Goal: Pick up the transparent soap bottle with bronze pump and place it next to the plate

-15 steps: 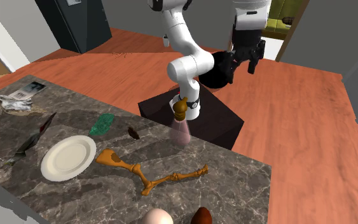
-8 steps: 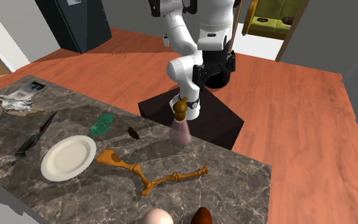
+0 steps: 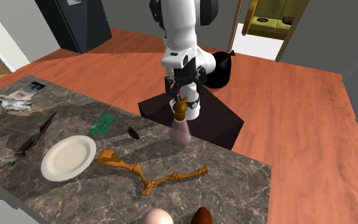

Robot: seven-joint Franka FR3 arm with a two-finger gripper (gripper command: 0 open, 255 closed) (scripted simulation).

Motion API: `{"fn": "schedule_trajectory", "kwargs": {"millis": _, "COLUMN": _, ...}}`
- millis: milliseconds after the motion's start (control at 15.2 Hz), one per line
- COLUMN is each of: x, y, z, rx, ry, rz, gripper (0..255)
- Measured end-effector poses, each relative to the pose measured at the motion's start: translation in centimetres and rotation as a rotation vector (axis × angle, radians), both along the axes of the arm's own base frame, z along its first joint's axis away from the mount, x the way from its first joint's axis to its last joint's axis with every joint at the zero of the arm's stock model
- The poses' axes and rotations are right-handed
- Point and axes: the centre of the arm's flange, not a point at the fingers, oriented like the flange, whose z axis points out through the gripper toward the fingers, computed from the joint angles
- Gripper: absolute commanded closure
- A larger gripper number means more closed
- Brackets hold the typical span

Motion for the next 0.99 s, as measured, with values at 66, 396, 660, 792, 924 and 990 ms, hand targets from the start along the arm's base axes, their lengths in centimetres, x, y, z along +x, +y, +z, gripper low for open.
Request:
{"fn": "schedule_trajectory", "kwargs": {"millis": 66, "x": -0.8, "y": -0.9, "z": -0.7, "rx": 0.004, "ry": 0.003, "rz": -0.009, "gripper": 0}}
{"fn": "schedule_trajectory", "kwargs": {"millis": 396, "x": -1.9, "y": -2.3, "z": -4.1, "rx": 0.01, "ry": 0.01, "rz": -0.024, "gripper": 0}}
{"fn": "schedule_trajectory", "kwargs": {"millis": 660, "x": -1.9, "y": -2.1, "z": -5.9, "rx": 0.01, "ry": 0.01, "rz": -0.025, "gripper": 0}}
{"fn": "schedule_trajectory", "kwargs": {"millis": 792, "x": -1.8, "y": -2.1, "z": -6.3, "rx": 0.01, "ry": 0.01, "rz": -0.025, "gripper": 0}}
{"fn": "schedule_trajectory", "kwargs": {"millis": 924, "x": -1.8, "y": -2.1, "z": -6.3, "rx": 0.01, "ry": 0.009, "rz": -0.025, "gripper": 0}}
{"fn": "schedule_trajectory", "kwargs": {"millis": 990, "x": -1.8, "y": -2.1, "z": -6.4, "rx": 0.01, "ry": 0.009, "rz": -0.025, "gripper": 0}}
